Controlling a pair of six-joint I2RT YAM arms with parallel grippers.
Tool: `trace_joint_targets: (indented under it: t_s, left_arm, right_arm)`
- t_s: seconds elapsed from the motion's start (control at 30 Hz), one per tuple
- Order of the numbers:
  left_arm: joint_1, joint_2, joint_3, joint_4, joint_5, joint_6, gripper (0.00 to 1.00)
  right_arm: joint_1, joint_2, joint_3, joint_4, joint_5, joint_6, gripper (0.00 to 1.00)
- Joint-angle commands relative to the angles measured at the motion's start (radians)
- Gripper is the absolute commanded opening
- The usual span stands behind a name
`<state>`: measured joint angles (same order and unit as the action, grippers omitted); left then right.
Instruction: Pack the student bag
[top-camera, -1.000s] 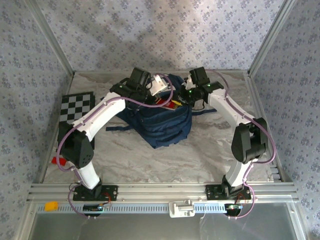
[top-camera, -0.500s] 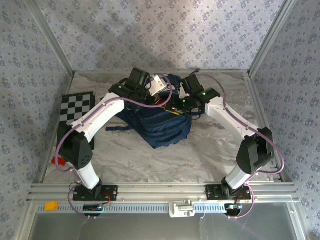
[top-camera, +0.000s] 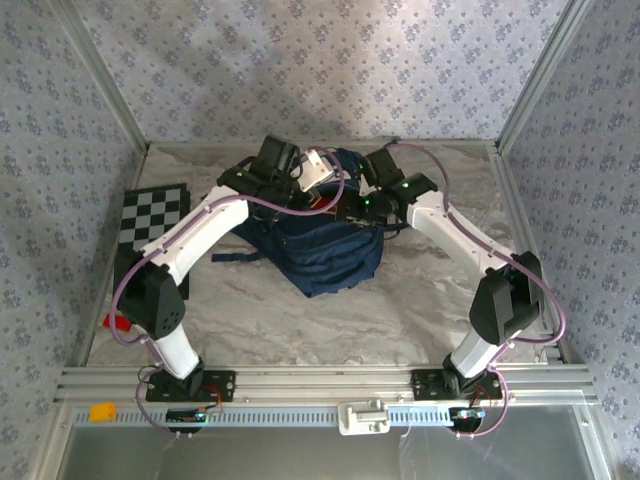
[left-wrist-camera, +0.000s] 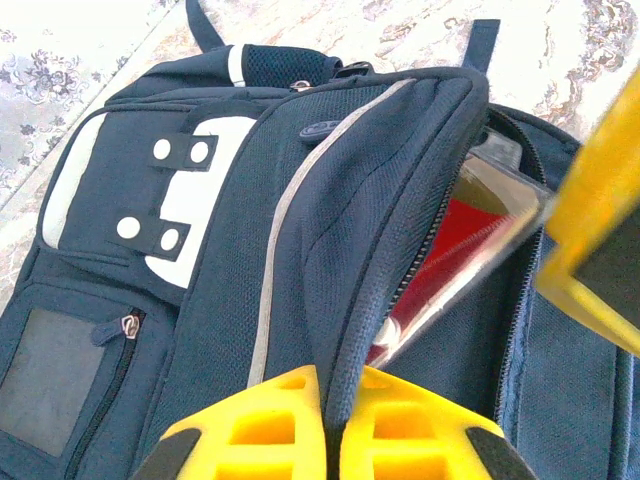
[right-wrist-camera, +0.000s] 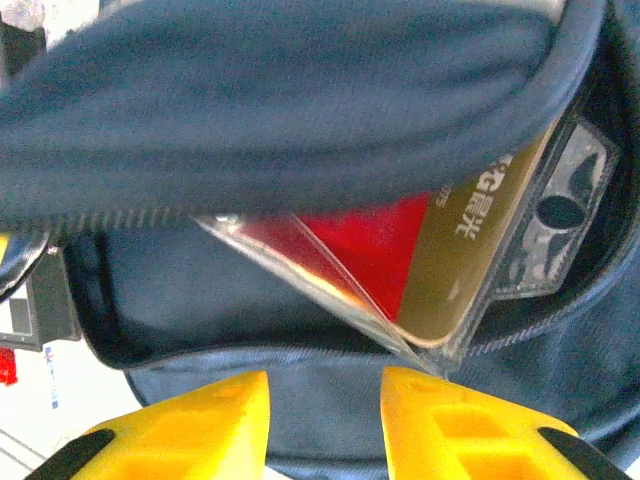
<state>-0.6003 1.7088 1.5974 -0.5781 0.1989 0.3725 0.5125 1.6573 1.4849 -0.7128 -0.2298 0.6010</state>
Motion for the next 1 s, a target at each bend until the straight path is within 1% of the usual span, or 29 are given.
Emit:
trace_joint_targets:
  t_s: [0.0,0.07,0.13,0.2,0.3,0.43,0.5,0.6,0.7,0.8,0.9,0.97]
  left_arm:
    - [-0.006,-0.087,0.019,0.022,0.063,-0.013,0.00]
    - [-0.006,-0.091,0.021,0.022,0.057,-0.012,0.00]
    - [-0.005,-0.096,0.020,0.023,0.053,-0.011,0.00]
    - [-0.005,-0.097,0.021,0.021,0.047,-0.010,0.00]
    - [-0.004,-0.100,0.017,0.022,0.045,-0.010,0.00]
    - [-0.006,-0.094,0.021,0.024,0.049,-0.013,0.00]
    - [-0.006,-0.092,0.023,0.022,0.049,-0.012,0.00]
    - [-0.004,-0.092,0.022,0.021,0.050,-0.011,0.00]
    - [-0.005,-0.086,0.028,0.015,0.050,-0.014,0.00]
    - [-0.005,-0.089,0.033,0.007,0.053,-0.015,0.00]
    - [-0.005,-0.095,0.026,0.014,0.054,-0.017,0.00]
    - [-0.006,-0.095,0.027,0.015,0.059,-0.021,0.00]
  right_arm:
    - [-0.029,0.049,0.073,0.055,0.016,-0.052,0.34]
    - [-0.033,0.074,0.084,0.065,0.013,-0.067,0.31]
    - [-0.043,0.087,0.079,0.092,-0.036,-0.085,0.28]
    - [-0.045,0.068,0.076,0.094,-0.055,-0.113,0.28]
    - [-0.045,-0.009,0.054,0.075,-0.004,-0.135,0.30]
    - [-0.068,-0.073,0.003,0.023,0.066,-0.090,0.31]
    - [-0.066,-0.078,-0.030,0.010,0.042,-0.084,0.30]
    - [-0.036,-0.091,-0.093,0.066,0.004,-0.071,0.29]
    - [-0.016,-0.062,-0.098,0.079,-0.008,-0.065,0.26]
    - [-0.034,-0.038,-0.095,0.079,-0.005,-0.074,0.23]
    - [-0.056,-0.005,-0.076,0.107,0.023,-0.092,0.20]
    - [-0.061,0.033,-0.022,0.100,0.064,-0.127,0.18]
